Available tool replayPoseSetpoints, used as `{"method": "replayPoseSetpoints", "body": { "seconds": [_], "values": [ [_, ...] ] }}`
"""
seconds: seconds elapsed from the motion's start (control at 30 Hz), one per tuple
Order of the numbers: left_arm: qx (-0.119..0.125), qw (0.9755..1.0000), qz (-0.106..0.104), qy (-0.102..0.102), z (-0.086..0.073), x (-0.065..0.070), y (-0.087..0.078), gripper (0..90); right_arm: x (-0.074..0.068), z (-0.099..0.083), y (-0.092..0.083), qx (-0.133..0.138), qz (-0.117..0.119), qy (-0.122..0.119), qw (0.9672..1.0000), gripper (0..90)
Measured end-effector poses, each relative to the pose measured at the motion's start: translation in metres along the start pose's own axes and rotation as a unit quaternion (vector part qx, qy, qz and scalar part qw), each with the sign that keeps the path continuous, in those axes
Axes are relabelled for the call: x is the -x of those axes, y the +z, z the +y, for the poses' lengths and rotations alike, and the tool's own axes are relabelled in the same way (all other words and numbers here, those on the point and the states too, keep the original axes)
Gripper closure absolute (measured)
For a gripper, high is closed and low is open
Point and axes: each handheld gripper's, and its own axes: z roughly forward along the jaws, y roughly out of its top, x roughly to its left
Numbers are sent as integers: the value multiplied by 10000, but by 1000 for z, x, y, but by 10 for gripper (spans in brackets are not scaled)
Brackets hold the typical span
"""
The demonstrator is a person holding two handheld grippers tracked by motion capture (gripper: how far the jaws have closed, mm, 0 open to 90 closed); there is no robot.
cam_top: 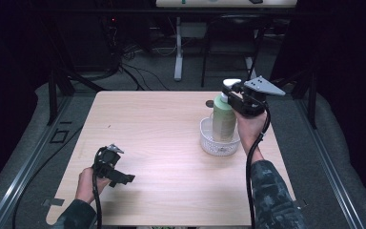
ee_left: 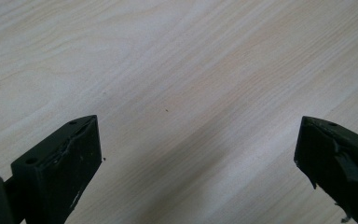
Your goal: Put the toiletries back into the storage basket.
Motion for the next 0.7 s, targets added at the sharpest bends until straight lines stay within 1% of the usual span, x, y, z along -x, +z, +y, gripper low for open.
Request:
{"method": "replayPoseSetpoints", "body": {
  "seconds": [0.23, 0.53, 0.7],
  "values": [
    [-14, 10000, -14, 3, 0, 0, 0, 3, 0, -7, 2, -48, 13, 2, 10000, 677],
    [-15, 10000, -14, 6, 0, 0, 0, 3, 1, -17, 2, 32, 33, 40, 10000, 677],
    [-15, 10000, -15, 5, 0, 0, 0, 3, 1, -21, 4, 7, 46, 41, 10000, 677]
  ]
}}
